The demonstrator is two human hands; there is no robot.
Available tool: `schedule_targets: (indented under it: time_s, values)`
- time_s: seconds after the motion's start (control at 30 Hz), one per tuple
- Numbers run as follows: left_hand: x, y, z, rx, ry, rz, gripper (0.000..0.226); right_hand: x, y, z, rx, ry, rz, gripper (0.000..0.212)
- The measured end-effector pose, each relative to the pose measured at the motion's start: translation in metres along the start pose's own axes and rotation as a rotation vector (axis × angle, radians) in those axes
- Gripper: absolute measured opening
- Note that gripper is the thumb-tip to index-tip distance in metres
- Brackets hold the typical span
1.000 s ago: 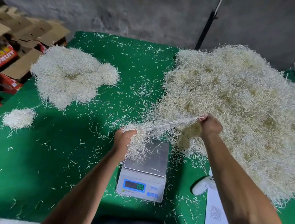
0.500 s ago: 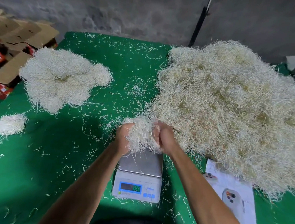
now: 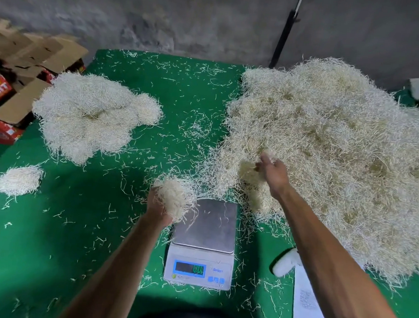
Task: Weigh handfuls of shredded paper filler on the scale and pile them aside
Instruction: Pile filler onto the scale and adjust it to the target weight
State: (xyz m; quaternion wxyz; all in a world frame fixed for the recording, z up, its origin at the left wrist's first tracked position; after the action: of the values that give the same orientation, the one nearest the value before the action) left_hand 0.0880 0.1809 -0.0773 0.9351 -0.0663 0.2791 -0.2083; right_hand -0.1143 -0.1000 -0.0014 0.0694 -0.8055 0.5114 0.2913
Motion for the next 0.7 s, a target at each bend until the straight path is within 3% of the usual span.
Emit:
schedule_targets:
  time_s: [0.1, 0.2, 0.27, 0.4, 0.53, 0.6, 0.63, 0.7]
  values:
    - [-0.003, -0.007, -0.009, 0.129, 0.046, -0.047, 0.043, -0.004, -0.005, -0.022, -0.249, 0.01, -0.038, 0.055]
    - [-0.001, -0.003, -0.01, 0.225, 0.003, -0.018, 0.04, -0.013, 0.003, -0.04, -0.564, 0.044, 0.005, 0.037]
    - [-0.006, -0.011, -0.007, 0.273, -0.038, -0.081, 0.03, -0.021, 0.008, -0.056, -0.534, 0.133, 0.048, 0.028]
    - [-0.029, -0.038, -0.003, 0.402, -0.141, -0.365, 0.037, -0.038, 0.008, -0.078, -0.667, 0.278, 0.206, 0.052]
    - [-0.028, -0.046, -0.01, 0.429, -0.107, -0.357, 0.056, -0.046, 0.007, -0.076, -1.07, 0.332, 0.482, 0.068]
    - [-0.022, -0.048, -0.016, 0.548, -0.127, -0.338, 0.053, -0.054, -0.001, -0.07, -1.118, 0.406, 0.552, 0.065]
    - [-0.02, -0.048, -0.016, 0.626, -0.182, -0.35, 0.051, -0.058, -0.008, -0.063, -1.081, 0.441, 0.527, 0.06]
    - [-0.016, -0.044, -0.017, 0.68, -0.294, -0.31, 0.054, -0.062, -0.034, -0.033, -0.937, 0.448, 0.252, 0.039]
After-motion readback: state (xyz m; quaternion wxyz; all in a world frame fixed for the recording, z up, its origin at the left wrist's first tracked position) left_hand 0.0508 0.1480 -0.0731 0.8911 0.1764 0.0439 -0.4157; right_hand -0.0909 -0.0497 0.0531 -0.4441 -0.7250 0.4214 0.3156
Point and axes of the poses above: each hand's wrist, its own x-axis towards the middle knuckle, its own y-axis out of the back of the hand, z = x × y, the point moved 9 cm from there along x, towards the middle knuckle, and after that the axes turned 15 degrees about -y, right-handed, at the moved point
